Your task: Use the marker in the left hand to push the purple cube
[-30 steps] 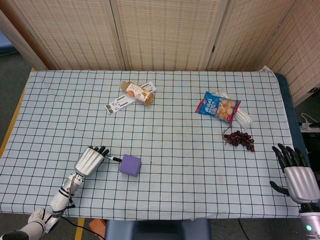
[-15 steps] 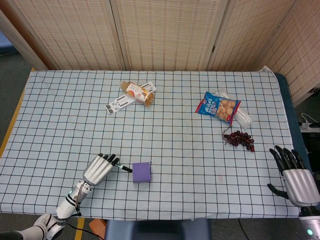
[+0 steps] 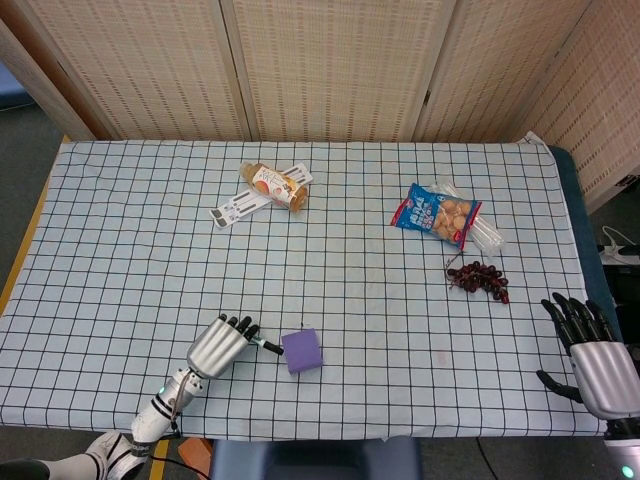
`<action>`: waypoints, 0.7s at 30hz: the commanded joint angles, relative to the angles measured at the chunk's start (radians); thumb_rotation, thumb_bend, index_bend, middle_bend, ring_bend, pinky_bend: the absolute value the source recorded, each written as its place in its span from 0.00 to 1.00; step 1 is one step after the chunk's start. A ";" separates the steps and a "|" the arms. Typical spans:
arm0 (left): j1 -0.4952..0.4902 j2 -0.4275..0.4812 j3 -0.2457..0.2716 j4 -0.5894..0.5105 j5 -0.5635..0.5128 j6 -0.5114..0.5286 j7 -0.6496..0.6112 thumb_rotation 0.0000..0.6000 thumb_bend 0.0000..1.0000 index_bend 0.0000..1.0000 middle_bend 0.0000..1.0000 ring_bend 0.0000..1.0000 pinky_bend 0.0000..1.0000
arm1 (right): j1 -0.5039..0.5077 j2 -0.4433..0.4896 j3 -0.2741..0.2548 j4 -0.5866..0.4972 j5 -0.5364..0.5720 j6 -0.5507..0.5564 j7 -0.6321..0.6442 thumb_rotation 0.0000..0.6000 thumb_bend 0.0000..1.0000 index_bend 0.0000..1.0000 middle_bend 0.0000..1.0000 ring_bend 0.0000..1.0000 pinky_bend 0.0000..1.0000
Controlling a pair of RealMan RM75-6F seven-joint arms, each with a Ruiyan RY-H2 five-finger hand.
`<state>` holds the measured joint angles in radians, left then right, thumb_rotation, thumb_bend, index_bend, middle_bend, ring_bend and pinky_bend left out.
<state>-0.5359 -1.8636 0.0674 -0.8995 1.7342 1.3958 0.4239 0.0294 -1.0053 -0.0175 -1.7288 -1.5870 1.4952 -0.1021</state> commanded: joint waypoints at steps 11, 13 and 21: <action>-0.028 -0.041 -0.027 -0.017 -0.005 -0.045 0.022 1.00 0.63 0.81 0.84 0.73 0.85 | -0.004 0.008 0.001 -0.001 -0.002 0.003 0.013 1.00 0.07 0.00 0.00 0.00 0.00; -0.034 -0.047 -0.031 -0.020 -0.005 -0.051 0.027 1.00 0.63 0.81 0.84 0.73 0.85 | -0.003 0.010 0.000 -0.001 0.000 -0.003 0.015 1.00 0.07 0.00 0.00 0.00 0.00; -0.075 -0.092 -0.052 -0.025 -0.003 -0.096 0.048 1.00 0.64 0.81 0.84 0.73 0.85 | -0.014 0.022 0.004 -0.004 -0.003 0.020 0.035 1.00 0.07 0.00 0.00 0.00 0.00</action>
<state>-0.6090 -1.9538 0.0175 -0.9250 1.7310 1.3015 0.4708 0.0162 -0.9837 -0.0138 -1.7324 -1.5900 1.5145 -0.0673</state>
